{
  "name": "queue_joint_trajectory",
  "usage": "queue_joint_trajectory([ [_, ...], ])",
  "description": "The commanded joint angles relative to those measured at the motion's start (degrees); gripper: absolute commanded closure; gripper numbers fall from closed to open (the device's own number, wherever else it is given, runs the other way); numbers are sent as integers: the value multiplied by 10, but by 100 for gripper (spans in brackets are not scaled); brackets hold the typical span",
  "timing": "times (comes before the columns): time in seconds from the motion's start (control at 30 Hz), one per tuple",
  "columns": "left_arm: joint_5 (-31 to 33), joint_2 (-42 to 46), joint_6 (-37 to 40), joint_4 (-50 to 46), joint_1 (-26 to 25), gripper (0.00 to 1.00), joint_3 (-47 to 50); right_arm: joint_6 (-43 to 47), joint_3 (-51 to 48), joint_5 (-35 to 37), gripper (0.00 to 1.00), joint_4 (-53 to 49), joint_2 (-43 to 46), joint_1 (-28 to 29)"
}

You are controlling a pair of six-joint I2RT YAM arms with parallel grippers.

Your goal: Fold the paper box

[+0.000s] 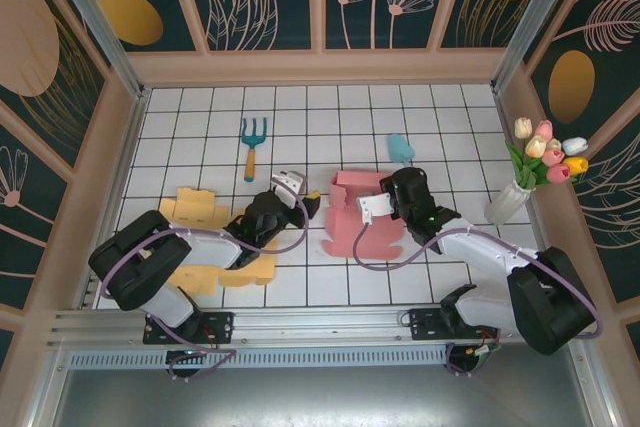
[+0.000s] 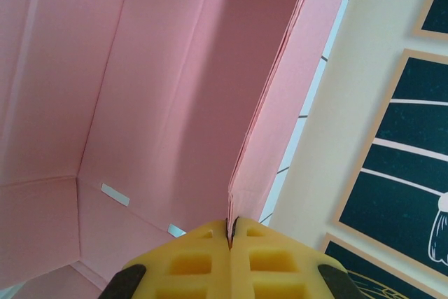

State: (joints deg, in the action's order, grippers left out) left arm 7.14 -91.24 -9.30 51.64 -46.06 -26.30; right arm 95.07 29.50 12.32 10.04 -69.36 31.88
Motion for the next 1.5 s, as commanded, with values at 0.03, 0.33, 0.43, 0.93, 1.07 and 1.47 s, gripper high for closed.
queue_joint_trajectory([
  [0.03,-93,-60,40,-2,5,44,-37,-1,-8,-29,100,-61,-5,2],
  [0.33,-88,-147,63,23,12,46,-85,1,-6,-30,100,-62,-13,0],
  [0.43,-92,-158,66,23,23,47,-97,2,-6,-29,100,-62,-19,1],
  [0.93,-184,-197,18,27,29,51,-142,0,-3,-25,100,-61,-25,5],
  [1.07,-160,-196,7,12,29,53,-154,-1,-3,-25,100,-61,-27,6],
  [1.47,-103,-214,-14,31,13,59,-176,-1,-2,-26,100,-63,-30,12],
])
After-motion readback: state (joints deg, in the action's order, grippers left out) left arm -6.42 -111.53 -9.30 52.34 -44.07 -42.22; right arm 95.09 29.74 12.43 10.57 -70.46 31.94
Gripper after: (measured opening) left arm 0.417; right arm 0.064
